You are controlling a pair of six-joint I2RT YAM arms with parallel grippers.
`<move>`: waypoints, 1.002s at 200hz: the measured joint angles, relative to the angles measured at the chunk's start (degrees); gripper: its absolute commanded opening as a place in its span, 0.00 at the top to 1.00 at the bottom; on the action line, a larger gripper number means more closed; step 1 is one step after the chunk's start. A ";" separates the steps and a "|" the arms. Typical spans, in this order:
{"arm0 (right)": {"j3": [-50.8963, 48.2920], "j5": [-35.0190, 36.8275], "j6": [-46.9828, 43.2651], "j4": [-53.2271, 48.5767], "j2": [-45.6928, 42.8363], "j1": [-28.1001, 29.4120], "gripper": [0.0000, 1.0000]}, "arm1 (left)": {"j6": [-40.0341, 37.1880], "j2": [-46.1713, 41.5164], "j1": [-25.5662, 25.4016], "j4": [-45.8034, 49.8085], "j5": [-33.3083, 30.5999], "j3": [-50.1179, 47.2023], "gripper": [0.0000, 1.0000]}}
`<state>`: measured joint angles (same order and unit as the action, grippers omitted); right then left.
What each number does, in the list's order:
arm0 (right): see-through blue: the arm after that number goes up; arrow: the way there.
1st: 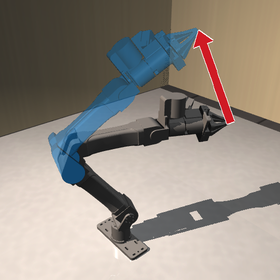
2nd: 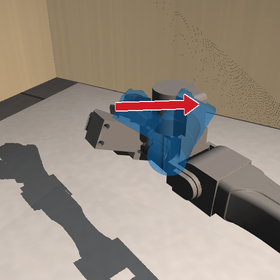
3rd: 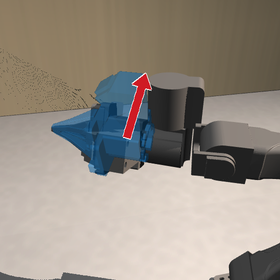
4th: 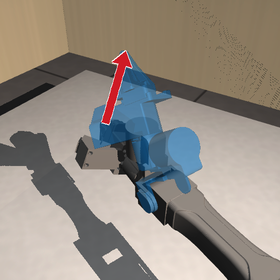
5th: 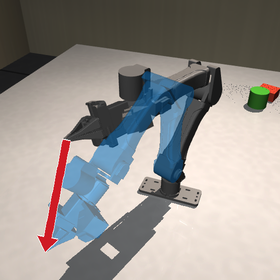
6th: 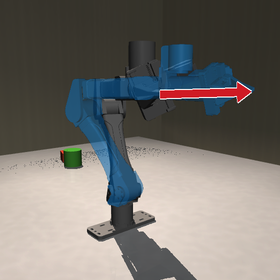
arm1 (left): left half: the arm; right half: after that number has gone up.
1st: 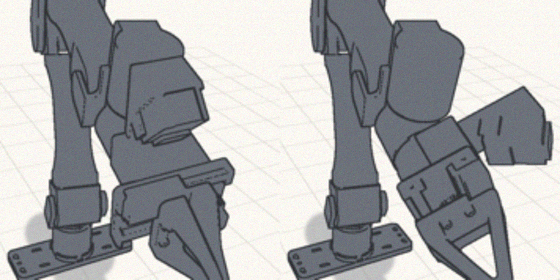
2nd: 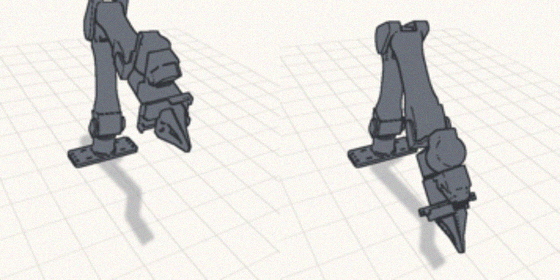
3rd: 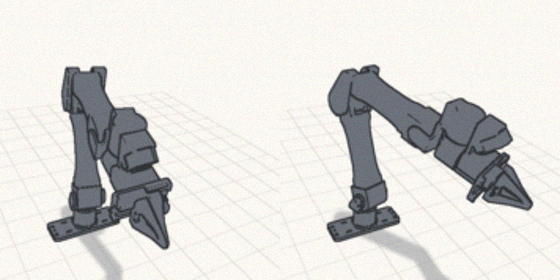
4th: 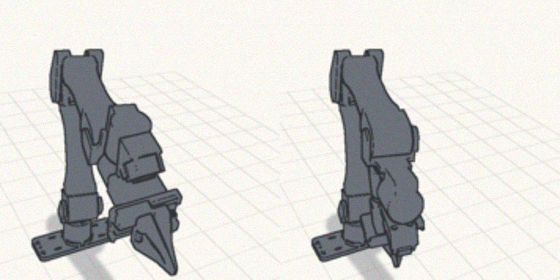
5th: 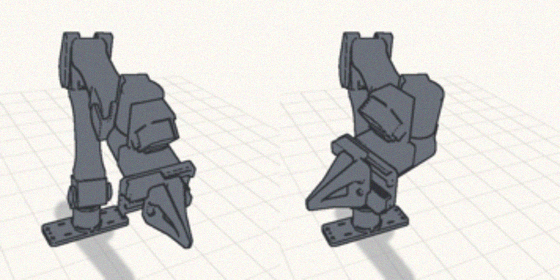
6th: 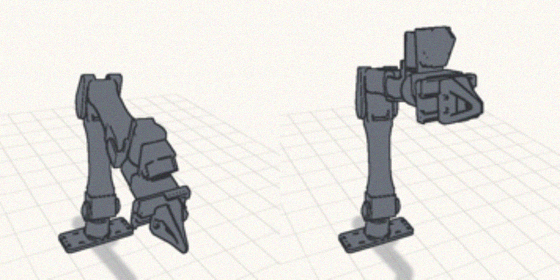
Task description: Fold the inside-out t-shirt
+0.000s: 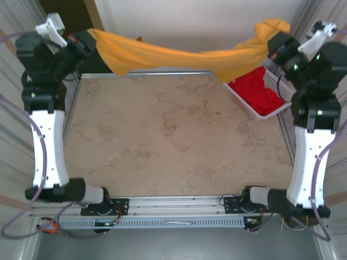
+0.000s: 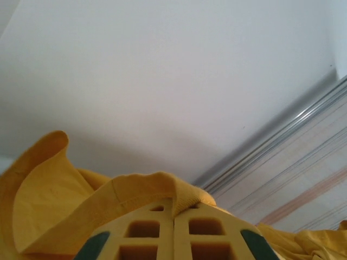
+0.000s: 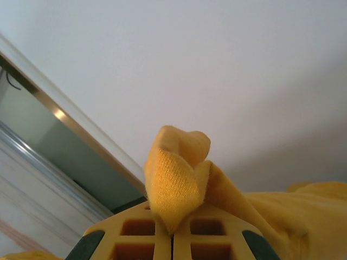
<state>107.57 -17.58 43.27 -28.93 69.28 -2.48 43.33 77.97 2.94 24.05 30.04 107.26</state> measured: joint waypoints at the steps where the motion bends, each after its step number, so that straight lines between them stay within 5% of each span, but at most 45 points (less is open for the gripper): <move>1: -0.44 0.00 -0.02 0.02 -0.24 0.00 1.00 | 0.00 -0.24 0.02 -0.02 0.00 -0.42 1.00; 46: -29.73 1.20 0.28 0.33 -14.12 1.11 1.00 | -1.36 -7.48 0.02 -2.38 -0.07 -29.24 1.00; 78: -34.99 1.79 0.11 -6.84 -22.95 1.51 1.00 | -0.48 -15.65 0.02 1.53 -0.04 -42.84 1.00; 131: -15.78 2.34 -0.48 -8.76 -24.48 1.51 1.00 | 1.16 -27.34 0.02 2.21 -0.24 -30.71 1.00; 163: -13.18 2.54 -1.79 -3.21 -18.95 1.51 1.00 | 0.96 -22.82 0.02 -1.16 -0.50 -25.14 1.00; 200: -23.43 3.63 -3.32 6.12 -5.77 1.92 1.00 | -0.87 -8.61 0.00 -4.55 -1.84 -29.18 1.00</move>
<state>84.14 -13.96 39.94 -22.81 63.51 -0.56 42.46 69.36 2.94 19.51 28.21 78.08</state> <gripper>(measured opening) 0.056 0.058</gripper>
